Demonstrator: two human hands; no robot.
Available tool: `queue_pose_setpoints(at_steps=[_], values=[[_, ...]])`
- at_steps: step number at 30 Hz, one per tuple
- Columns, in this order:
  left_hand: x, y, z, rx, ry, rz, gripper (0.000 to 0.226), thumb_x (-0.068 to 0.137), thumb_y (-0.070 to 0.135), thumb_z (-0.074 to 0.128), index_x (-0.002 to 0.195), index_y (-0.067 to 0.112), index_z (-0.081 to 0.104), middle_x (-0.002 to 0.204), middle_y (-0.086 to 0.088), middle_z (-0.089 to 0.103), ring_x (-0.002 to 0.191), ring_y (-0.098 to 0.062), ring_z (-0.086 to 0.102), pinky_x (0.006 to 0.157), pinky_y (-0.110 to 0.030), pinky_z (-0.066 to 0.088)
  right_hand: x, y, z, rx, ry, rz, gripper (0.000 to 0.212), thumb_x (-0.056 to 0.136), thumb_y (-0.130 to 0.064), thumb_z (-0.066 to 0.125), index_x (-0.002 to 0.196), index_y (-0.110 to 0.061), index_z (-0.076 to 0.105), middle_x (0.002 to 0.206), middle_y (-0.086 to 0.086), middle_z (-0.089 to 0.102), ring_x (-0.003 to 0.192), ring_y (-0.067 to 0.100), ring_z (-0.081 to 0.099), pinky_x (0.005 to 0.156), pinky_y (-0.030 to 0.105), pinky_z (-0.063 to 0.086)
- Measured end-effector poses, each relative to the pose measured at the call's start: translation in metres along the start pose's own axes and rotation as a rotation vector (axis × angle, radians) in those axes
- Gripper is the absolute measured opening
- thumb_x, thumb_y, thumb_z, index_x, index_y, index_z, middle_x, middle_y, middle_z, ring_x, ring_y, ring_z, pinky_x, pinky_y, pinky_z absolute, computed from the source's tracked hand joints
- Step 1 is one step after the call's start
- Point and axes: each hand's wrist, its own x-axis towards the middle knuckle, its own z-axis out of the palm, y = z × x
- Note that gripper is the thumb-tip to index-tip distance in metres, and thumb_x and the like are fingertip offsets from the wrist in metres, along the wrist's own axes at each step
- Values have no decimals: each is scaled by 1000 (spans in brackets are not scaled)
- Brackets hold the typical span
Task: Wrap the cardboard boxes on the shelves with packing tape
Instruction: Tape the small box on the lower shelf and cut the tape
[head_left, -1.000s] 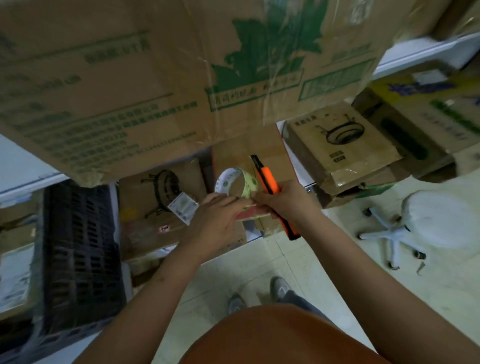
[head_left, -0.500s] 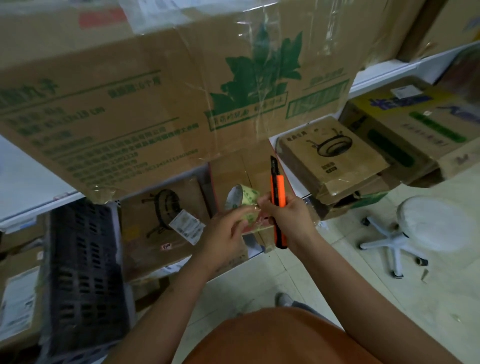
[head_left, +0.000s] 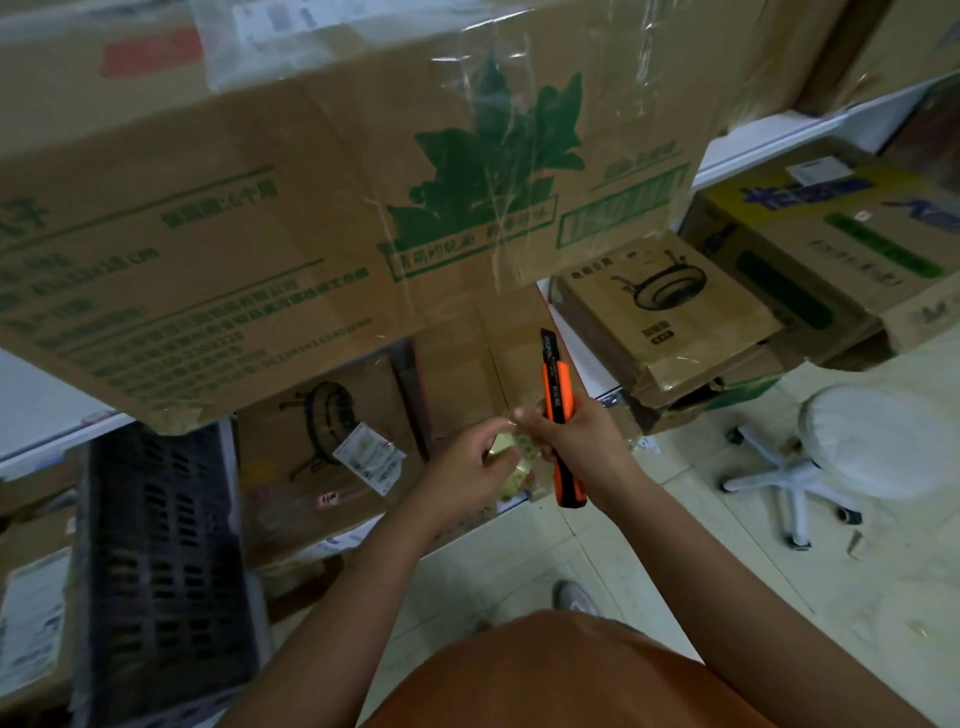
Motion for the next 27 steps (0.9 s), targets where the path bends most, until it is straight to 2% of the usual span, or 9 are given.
queue_pose_setpoints(at_steps=[2,4,7,13,18,20,22,23,27], values=[[4,4,4,-23,8,-28,24,99,18,56,119,28,65,112,17,69,104,2,63,87,-20,50,4,5,-6,100,-23,68,29,83,-27,78,84,-8,57,66,9,54,55,17,51,57,28,50],[8,11,10,-119,73,-55,16,98,19,60,99,31,69,91,24,71,83,10,64,71,-10,48,9,12,-12,442,-74,180,27,81,-19,77,89,-8,54,67,6,54,51,10,46,50,21,45],[16,18,22,-213,108,-76,14,94,27,65,84,31,72,81,8,74,58,0,62,60,-22,52,13,26,-22,730,-103,229,26,79,-16,74,94,-7,55,73,7,56,49,6,43,46,16,41],[28,16,41,-191,100,-155,25,92,19,71,70,32,73,68,-6,64,51,-19,54,55,-40,48,17,31,-47,141,-44,161,14,83,-20,79,77,-14,68,56,-1,58,50,13,49,52,24,44],[39,12,47,-120,37,-193,2,91,24,71,91,22,72,73,-2,70,57,-13,61,67,-58,57,23,41,-49,127,147,101,16,84,-11,77,72,-16,67,49,-7,59,48,14,46,49,26,41],[46,10,48,-97,33,-210,35,87,33,75,119,23,65,101,1,72,84,-16,68,77,-55,59,30,49,-48,112,261,132,11,82,-13,79,76,-11,69,54,-2,61,51,16,48,54,31,43],[56,3,42,-36,69,-277,90,78,47,78,152,23,34,132,3,61,114,-19,63,83,-38,59,39,59,-50,125,348,183,16,81,-16,79,84,-3,70,64,9,61,56,21,49,59,35,45],[60,0,39,17,75,-275,98,77,49,78,156,23,26,136,1,59,118,-20,62,82,-30,58,43,63,-51,145,377,214,19,81,-17,79,86,-1,70,69,13,61,59,22,49,60,37,46],[64,-8,29,235,-6,-112,47,81,46,76,123,42,56,100,19,68,92,-2,65,80,-35,58,58,73,-47,158,438,274,17,82,-13,75,87,2,70,75,15,62,61,22,52,60,34,48]])
